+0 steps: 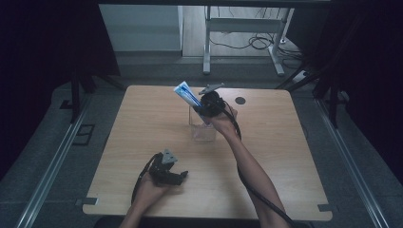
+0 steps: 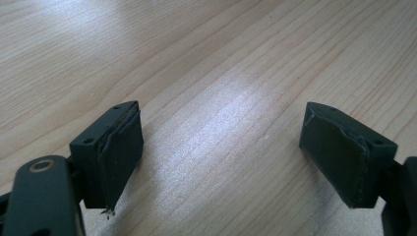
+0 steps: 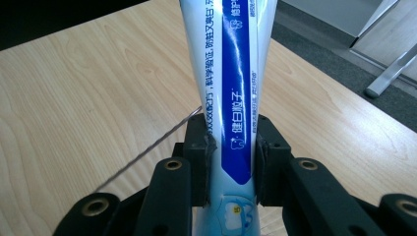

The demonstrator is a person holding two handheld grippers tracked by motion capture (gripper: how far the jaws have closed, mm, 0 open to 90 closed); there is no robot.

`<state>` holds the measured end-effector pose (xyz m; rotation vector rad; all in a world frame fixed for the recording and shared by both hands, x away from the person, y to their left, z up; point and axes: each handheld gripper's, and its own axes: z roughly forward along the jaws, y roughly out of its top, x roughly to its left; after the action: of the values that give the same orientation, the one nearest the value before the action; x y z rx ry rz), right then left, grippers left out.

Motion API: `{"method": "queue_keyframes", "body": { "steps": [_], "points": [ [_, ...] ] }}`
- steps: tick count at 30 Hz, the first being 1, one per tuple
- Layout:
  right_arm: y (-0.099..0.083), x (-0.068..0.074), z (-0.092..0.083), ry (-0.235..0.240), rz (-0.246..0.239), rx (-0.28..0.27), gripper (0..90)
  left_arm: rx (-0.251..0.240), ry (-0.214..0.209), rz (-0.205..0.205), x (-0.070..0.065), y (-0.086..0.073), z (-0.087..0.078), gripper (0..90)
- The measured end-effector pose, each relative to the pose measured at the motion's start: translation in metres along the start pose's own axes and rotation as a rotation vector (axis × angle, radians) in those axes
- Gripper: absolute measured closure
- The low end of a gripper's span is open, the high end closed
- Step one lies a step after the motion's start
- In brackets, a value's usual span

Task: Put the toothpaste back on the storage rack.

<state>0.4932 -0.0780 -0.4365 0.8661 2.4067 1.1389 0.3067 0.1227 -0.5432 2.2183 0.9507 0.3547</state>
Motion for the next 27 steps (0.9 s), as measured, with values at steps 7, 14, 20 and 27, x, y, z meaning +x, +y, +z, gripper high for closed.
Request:
{"method": "queue_keyframes", "body": {
  "steps": [7,14,20,27],
  "points": [
    [-0.005,-0.001,0.0,0.013,0.003,0.009,71.2,0.0,0.0,0.0,0.0,0.0,0.0,16.6],
    [-0.007,-0.001,-0.002,0.021,0.006,0.021,70.5,0.0,0.0,0.0,0.0,0.0,0.0,16.6],
    [-0.01,-0.003,-0.001,0.026,0.003,0.041,70.0,0.0,0.0,0.0,0.0,0.0,0.0,16.6],
    [-0.016,-0.004,0.0,0.028,-0.003,0.072,68.8,-0.001,0.0,-0.002,0.0,0.0,0.0,16.6]
  ]
}}
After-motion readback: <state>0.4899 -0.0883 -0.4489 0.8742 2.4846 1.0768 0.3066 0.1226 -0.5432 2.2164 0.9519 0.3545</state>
